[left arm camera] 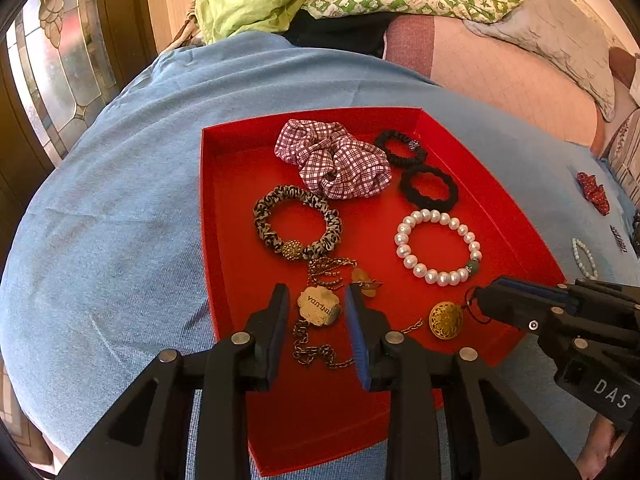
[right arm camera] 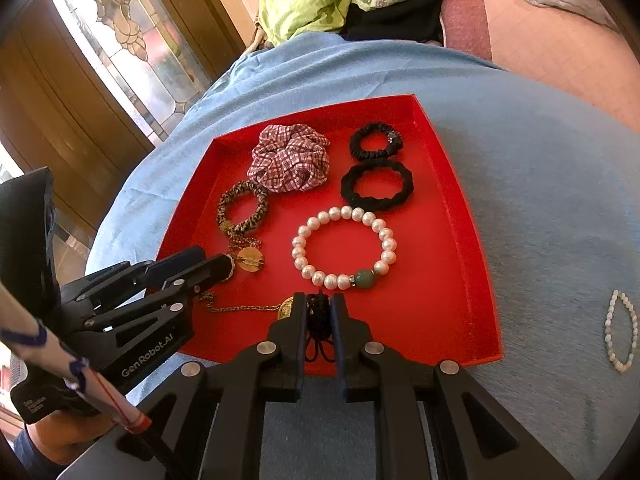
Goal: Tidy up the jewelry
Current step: 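Carry both pendants into the red tray and open both tools to release, then withdraw both tools from the tray toward the white bead bracelet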
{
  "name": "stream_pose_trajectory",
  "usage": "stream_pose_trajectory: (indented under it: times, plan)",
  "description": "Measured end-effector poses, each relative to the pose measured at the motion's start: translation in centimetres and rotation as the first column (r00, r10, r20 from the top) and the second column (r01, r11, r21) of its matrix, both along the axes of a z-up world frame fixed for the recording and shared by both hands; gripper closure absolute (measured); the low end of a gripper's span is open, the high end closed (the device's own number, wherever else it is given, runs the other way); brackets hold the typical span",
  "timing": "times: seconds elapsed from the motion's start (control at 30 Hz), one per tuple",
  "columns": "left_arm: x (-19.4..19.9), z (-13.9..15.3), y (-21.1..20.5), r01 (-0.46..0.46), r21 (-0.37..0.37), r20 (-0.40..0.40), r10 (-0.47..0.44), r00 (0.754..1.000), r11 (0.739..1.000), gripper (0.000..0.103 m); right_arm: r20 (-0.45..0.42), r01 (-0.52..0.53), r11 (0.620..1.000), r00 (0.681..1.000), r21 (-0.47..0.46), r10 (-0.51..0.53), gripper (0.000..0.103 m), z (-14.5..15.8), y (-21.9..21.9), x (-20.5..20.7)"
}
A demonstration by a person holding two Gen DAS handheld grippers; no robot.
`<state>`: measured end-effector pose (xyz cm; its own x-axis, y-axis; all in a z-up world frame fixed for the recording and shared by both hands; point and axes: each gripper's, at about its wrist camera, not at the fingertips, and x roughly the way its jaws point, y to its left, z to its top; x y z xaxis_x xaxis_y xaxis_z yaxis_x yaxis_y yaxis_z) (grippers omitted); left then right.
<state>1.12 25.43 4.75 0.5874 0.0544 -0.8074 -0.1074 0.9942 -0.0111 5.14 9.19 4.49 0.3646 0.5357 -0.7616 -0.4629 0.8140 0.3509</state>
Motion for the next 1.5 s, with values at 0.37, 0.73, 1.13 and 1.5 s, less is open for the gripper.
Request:
stream_pose_trajectory:
  times: [0.37,0.73,1.13,1.5]
  plan:
    - [-0.2,0.6,-0.2,-0.013,0.006,0.032,0.013,0.999,1.000,0.056,0.011,0.037,0.999,0.999,0.024,-0.038,0.085,1.3,-1.5,-0.3]
    - [-0.3,1.6,-1.5,-0.021,0.039,0.092,0.017,0.996,0.999,0.038,0.006,0.094,0.994,0.995,0.054,-0.095,0.085,1.9,-4.6,-0.6]
    - [-0.3,2.3,-4.9,0.015,0.049,0.143,-0.022,0.990,0.999,0.035,0.009,0.164,0.986,0.986,0.034,-0.164,0.084,2.6,-10.6,-1.2]
    - [0.5,2.6,-14.3,0.201,0.054,0.109,-0.206,0.972,0.978,0.035,-0.026,0.339,0.940,0.941,0.045,-0.338,0.083,1.4,-24.2,-3.6]
